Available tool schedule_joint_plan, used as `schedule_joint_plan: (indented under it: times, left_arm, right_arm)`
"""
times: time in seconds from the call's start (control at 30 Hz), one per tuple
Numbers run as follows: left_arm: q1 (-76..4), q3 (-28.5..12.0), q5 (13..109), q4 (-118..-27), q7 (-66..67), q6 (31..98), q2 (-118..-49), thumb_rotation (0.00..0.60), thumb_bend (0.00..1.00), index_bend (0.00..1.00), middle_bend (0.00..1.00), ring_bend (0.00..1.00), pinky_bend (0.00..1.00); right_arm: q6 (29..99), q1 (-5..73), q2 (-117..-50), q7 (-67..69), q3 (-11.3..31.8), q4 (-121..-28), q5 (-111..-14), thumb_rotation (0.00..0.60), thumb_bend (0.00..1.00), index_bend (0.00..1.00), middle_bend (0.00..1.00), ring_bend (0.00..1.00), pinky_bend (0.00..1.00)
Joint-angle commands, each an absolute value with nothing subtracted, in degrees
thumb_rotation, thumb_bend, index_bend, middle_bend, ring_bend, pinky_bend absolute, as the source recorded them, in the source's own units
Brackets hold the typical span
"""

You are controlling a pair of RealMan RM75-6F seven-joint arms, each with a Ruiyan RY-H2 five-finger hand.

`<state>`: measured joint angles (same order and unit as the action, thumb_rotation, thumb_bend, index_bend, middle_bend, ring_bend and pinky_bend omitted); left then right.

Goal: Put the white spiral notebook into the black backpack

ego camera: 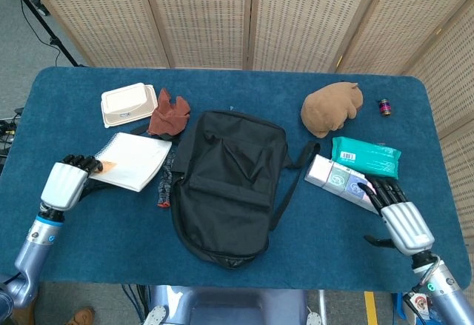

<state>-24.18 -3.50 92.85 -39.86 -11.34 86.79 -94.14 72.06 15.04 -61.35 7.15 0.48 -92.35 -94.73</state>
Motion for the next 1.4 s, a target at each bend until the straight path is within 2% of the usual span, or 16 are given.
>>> schedule_joint_plan:
  times: [0.03, 0.33, 0.57, 0.93, 1.03, 1.4]
  left_arm:
    - [-26.2, -5.46, 91.92, -46.2, -7.74, 86.2, -90.55, 0.6, 0.49, 0.81, 0.62, 0.52, 0.54]
    - [-29.19, -8.7, 89.92, -58.9, 0.89, 83.09, -83.52, 0.6, 0.49, 0.81, 0.62, 0.52, 0.54]
    - [-29.91, -9.82, 88.64, -63.55, 4.57, 81.7, -80.75, 0.6, 0.49, 0.81, 0.62, 0.52, 0.54]
    - [-29.71, -9.59, 87.95, -63.95, 4.46, 81.35, -80.51, 0.6, 0.49, 0.81, 0.62, 0.52, 0.54]
    - [-29.44, -9.17, 88.31, -63.21, 3.72, 81.88, -80.82, 0.6, 0.49, 0.81, 0.62, 0.52, 0.54]
    - [-28.8, -8.38, 88.82, -61.32, 1.9, 82.99, -81.72, 0.6, 0.49, 0.82, 0.62, 0.53, 0.54]
  right_arm:
    - [66.36, 19.31, -58.47, 10.48, -0.56, -95.47, -96.56, 0.6, 0.0, 0.02, 0.0, 0.0, 0.0]
    - [55.57, 27.34, -58.34, 8.86, 1.18, -102.83, -95.18, 0.6, 0.0, 0.06, 0.0, 0.0, 0.02]
    - [50.0, 31.4, -60.92, 6.22, 2.72, -105.09, -91.77, 0.6, 0.0, 0.11, 0.02, 0.0, 0.05]
    - [42.7, 36.67, -67.68, 1.59, 3.25, -106.52, -86.96, 0.6, 0.0, 0.15, 0.06, 0.01, 0.08]
    - [40.28, 38.41, -71.32, -2.3, 2.92, -106.78, -84.84, 0.6, 0.0, 0.15, 0.06, 0.01, 0.08]
    - [40.57, 40.98, -80.71, -10.83, 4.11, -104.85, -76.07, 0.6, 0.0, 0.16, 0.06, 0.01, 0.08]
